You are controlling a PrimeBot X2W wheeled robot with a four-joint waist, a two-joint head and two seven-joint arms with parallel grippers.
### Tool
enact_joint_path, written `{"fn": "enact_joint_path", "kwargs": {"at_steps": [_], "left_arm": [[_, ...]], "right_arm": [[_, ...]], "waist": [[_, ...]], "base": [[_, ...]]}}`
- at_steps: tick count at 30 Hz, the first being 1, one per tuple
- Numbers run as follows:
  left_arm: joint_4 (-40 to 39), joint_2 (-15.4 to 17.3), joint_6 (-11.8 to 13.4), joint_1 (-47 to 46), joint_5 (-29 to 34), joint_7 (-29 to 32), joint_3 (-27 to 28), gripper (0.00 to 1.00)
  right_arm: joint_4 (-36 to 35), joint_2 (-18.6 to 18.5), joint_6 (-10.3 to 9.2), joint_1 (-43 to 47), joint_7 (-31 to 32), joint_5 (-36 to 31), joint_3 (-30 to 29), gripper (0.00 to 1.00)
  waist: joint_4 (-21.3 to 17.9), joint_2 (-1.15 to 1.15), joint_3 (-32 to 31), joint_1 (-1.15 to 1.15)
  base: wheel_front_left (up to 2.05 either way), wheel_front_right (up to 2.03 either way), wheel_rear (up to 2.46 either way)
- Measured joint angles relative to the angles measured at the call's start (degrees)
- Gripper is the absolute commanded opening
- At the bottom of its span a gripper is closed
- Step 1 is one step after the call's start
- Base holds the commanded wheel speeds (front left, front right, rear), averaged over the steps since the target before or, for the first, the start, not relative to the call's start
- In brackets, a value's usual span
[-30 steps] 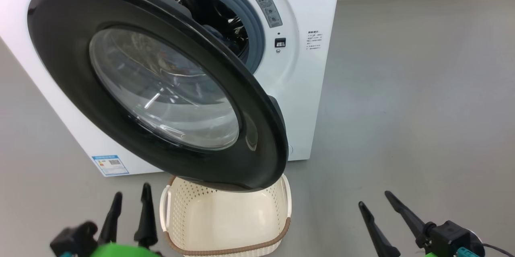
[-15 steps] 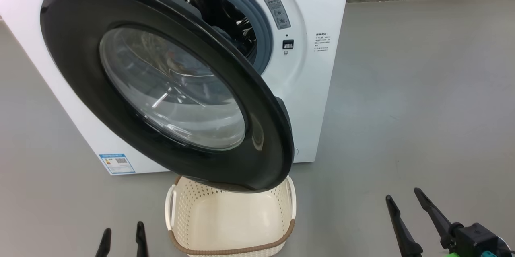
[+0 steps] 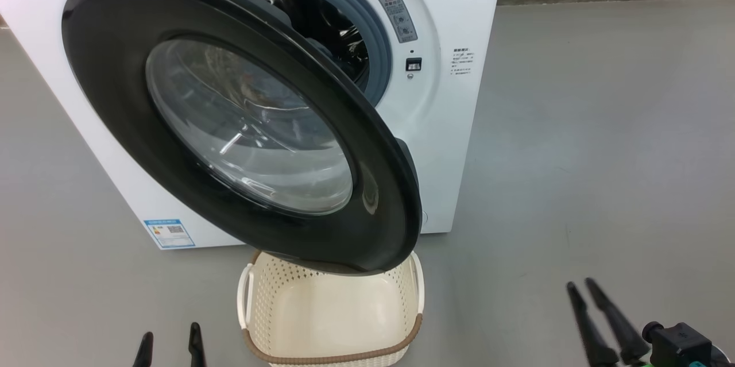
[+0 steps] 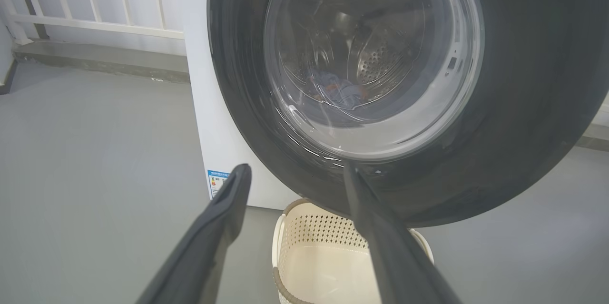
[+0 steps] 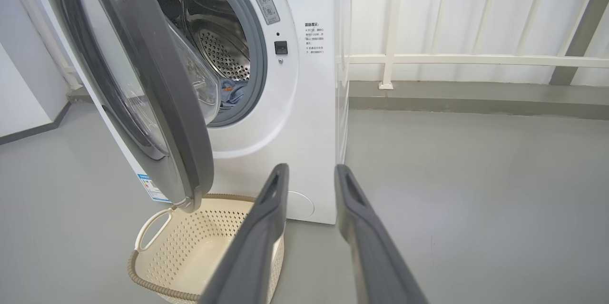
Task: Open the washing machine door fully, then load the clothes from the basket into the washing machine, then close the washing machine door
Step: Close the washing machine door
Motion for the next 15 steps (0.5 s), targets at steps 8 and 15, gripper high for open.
{"fn": "enact_joint_path", "kwargs": {"at_steps": [8,15], "left_arm": [[0.02,-0.02,0.11,0.00,-0.05,0.00,-0.47,1.00],[0.02,-0.03,0.51,-0.02,-0.07,0.00,-0.88,1.00]], "right_arm": [[0.42,-0.01,0.00,0.07,0.00,0.10,0.74,0.00],[-3.49,-0.22,0.00,-3.57,0.00,0.62,4.47,0.00]], "waist": [[0.45,0.00,0.14,0.00],[0.80,0.00,0.55,0.00]], "base": [[0.00,0.00,0.00],[0.00,0.00,0.00]]}}
